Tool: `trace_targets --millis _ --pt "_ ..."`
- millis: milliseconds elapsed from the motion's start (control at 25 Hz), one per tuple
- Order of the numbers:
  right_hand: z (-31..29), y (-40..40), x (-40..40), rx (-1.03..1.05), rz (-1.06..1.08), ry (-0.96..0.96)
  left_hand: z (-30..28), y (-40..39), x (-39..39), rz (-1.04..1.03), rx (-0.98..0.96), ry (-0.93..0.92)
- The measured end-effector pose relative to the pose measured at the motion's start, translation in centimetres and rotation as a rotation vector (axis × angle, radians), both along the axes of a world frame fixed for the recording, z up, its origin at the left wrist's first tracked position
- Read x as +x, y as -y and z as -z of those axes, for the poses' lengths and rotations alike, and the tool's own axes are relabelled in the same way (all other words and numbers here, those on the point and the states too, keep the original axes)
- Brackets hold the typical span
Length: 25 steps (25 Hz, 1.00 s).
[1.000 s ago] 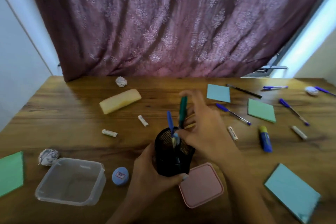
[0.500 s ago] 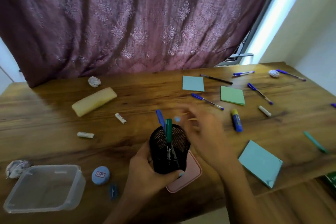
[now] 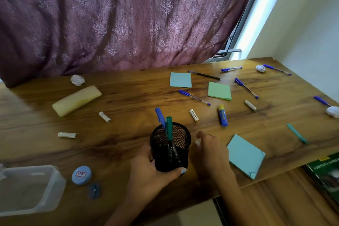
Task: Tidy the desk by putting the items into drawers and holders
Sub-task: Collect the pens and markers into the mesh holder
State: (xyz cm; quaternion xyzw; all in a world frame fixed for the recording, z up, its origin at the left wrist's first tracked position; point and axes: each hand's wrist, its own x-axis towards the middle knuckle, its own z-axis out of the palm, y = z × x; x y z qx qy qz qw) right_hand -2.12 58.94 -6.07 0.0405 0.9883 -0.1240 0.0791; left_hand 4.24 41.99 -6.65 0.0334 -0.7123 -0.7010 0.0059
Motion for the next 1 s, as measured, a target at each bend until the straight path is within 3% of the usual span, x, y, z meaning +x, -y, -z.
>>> trace_targets --millis 120,280,400,520,800,880,1000 --pt "-0.9 -0.5 0.2 -0.147 0.07 -0.164 -0.1 0.0 0.1 0.016 -0.013 -0.014" --pt "-6.7 0.0 1.8 -0.75 0.066 -0.682 -0.1 0.7 0.5 -0.01 -0.032 -0.017" --pt "-10.1 2.2 3.2 -0.971 -0.117 -0.642 -0.9 1.1 0.9 -0.012 -0.101 -0.052" --pt "-9.8 4.2 3.5 -0.829 -0.29 -0.467 -1.1 1.9 1.2 -0.041 -0.138 -0.068" --pt "-8.0 7.1 2.8 -0.539 -0.512 -0.302 -1.2 3.6 2.6 -0.101 -0.21 -0.077" --pt "-7.9 7.7 3.0 -0.574 -0.52 -0.295 -1.1 4.3 3.1 -0.138 -0.217 -0.058" --pt "-8.2 8.2 2.9 -0.727 -0.331 -0.443 -1.5 5.9 4.1 -0.233 -0.247 -0.07"
